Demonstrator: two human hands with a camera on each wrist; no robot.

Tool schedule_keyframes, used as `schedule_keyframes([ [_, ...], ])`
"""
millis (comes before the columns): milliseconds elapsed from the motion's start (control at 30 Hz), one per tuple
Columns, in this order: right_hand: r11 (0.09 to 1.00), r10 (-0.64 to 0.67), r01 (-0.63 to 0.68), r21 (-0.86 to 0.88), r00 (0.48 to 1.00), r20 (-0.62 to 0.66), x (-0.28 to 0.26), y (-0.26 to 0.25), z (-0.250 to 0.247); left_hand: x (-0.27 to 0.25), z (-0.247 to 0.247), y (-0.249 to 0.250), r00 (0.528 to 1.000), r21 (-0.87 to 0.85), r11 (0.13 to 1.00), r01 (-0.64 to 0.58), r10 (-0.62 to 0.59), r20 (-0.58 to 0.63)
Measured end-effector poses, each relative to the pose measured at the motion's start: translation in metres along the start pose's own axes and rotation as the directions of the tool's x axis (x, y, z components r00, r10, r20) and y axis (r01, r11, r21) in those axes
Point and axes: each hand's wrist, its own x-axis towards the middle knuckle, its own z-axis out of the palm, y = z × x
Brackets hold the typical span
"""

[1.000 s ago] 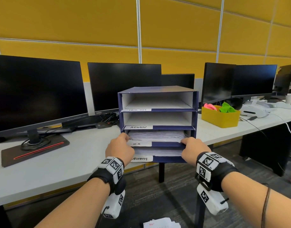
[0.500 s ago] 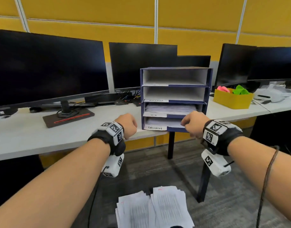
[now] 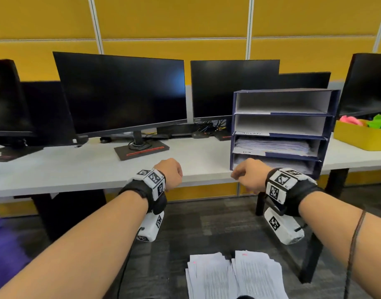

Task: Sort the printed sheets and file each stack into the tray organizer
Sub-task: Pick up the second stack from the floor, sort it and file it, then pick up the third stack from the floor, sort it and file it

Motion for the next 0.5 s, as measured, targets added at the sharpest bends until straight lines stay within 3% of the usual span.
schedule_keyframes([
  [200,1.0,0.006,-0.009,0.015,0.985,0.172,0.048,0.018,0.082,0.036,0.073,-0.047,0.998,-0.025,0.999,0.027,-0.025,0.054],
  [333,0.999,0.034,-0.018,-0.045,0.925,0.378,0.089,0.041,0.163,0.064,0.15,-0.09,0.977,-0.014,0.993,0.114,-0.109,0.184],
  [500,0.994,0.099,-0.063,-0.091,0.87,0.483,0.134,0.078,0.25,0.1,0.233,-0.144,0.934,0.033,0.982,0.185,-0.186,0.304],
])
